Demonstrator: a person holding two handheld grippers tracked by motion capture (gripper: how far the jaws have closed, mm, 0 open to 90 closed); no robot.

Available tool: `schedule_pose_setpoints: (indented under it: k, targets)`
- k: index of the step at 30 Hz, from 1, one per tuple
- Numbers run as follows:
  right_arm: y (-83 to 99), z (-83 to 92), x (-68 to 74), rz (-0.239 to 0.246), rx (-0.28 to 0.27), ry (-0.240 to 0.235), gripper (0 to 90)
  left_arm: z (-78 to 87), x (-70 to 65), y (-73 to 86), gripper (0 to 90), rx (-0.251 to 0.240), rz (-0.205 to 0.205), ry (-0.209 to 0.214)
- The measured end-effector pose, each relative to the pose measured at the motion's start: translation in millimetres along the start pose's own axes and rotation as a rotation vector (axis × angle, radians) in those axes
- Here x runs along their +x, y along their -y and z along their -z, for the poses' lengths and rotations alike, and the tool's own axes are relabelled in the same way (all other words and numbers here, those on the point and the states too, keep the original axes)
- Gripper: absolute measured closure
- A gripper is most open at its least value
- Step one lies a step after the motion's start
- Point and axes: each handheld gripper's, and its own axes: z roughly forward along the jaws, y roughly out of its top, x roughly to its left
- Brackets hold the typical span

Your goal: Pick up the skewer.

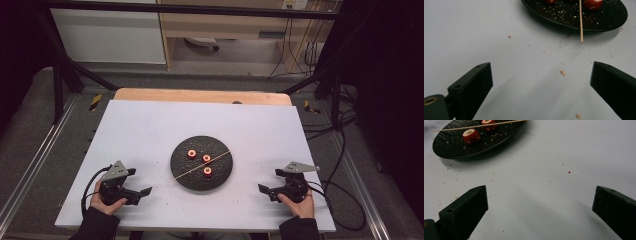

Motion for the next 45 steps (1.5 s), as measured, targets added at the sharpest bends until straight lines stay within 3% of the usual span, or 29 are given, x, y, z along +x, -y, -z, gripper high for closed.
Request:
schedule_pose_setpoints:
  k: [14,31,45]
  targets:
    - [-0.4,0.2,0.1,0.004,-0.002,0.001,0.8,0.5,-6.5,-7.3,4.0,0.004,-0.023,-0.009]
    - [-0.5,-1.0,0.3,0.009,0.006,0.003,0.5,-4.3,-14.9,-18.0,4.2,0.019,-0.022,-0.017]
    - [-1.3,-1.0,0.8,0.013,0.007,0.007,0.6,-7.9,-24.8,-37.6,4.5,0.048,-0.051,-0.013]
